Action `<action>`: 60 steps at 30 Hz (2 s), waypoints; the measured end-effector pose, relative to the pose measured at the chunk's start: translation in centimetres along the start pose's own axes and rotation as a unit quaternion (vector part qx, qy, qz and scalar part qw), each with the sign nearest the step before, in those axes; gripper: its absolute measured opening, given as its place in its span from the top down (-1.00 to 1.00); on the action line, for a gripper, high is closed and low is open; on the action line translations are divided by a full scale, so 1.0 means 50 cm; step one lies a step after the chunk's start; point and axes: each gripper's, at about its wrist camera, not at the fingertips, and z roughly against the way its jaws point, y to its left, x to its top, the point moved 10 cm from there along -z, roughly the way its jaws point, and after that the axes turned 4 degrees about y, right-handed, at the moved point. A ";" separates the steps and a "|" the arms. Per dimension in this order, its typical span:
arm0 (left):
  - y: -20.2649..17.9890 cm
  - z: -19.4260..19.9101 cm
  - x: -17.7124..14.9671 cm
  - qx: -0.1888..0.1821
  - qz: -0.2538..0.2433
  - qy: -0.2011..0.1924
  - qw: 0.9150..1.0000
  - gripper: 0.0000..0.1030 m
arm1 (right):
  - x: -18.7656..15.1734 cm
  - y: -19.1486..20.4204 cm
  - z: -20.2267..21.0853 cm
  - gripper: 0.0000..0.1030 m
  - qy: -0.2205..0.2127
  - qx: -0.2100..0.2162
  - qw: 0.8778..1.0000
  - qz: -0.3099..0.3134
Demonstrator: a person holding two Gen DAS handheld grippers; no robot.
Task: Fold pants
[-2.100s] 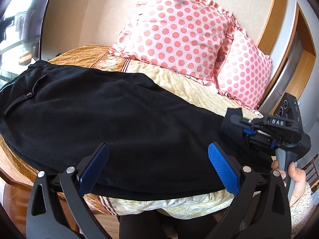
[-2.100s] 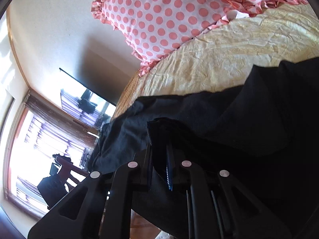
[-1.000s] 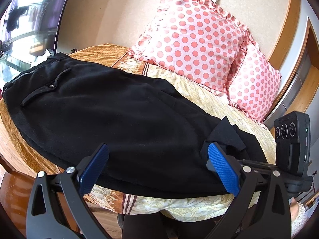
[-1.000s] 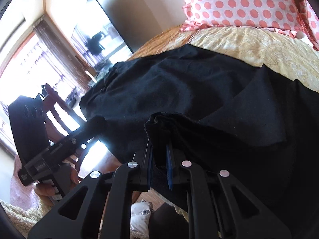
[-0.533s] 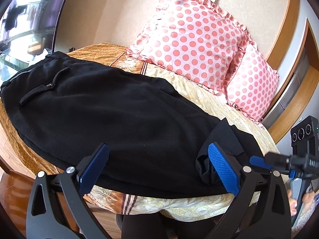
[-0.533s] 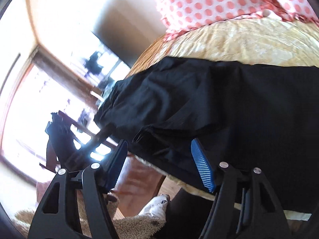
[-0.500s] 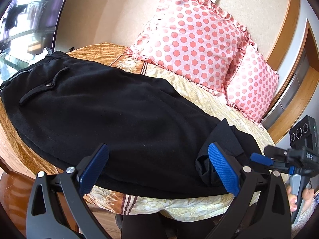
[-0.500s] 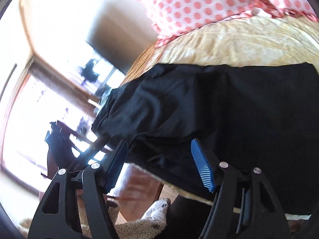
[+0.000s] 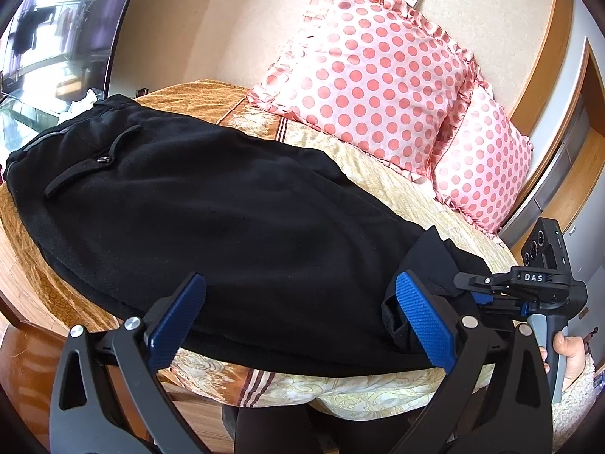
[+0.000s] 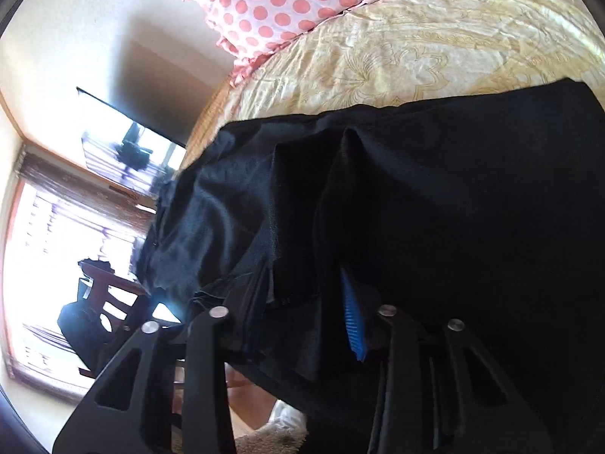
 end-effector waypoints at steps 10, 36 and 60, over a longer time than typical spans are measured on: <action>0.018 0.013 0.002 0.007 0.007 -0.005 1.000 -0.96 | 0.091 0.170 0.015 -0.87 -0.041 0.223 0.974 -0.012; 0.153 0.135 0.040 0.078 0.059 -0.075 0.992 -0.96 | 0.076 0.156 -0.114 -0.12 -0.019 0.097 0.993 0.066; 0.410 0.126 0.105 -0.043 0.315 -0.027 0.948 -0.88 | -0.032 0.162 -0.110 -0.35 0.009 0.077 0.990 0.117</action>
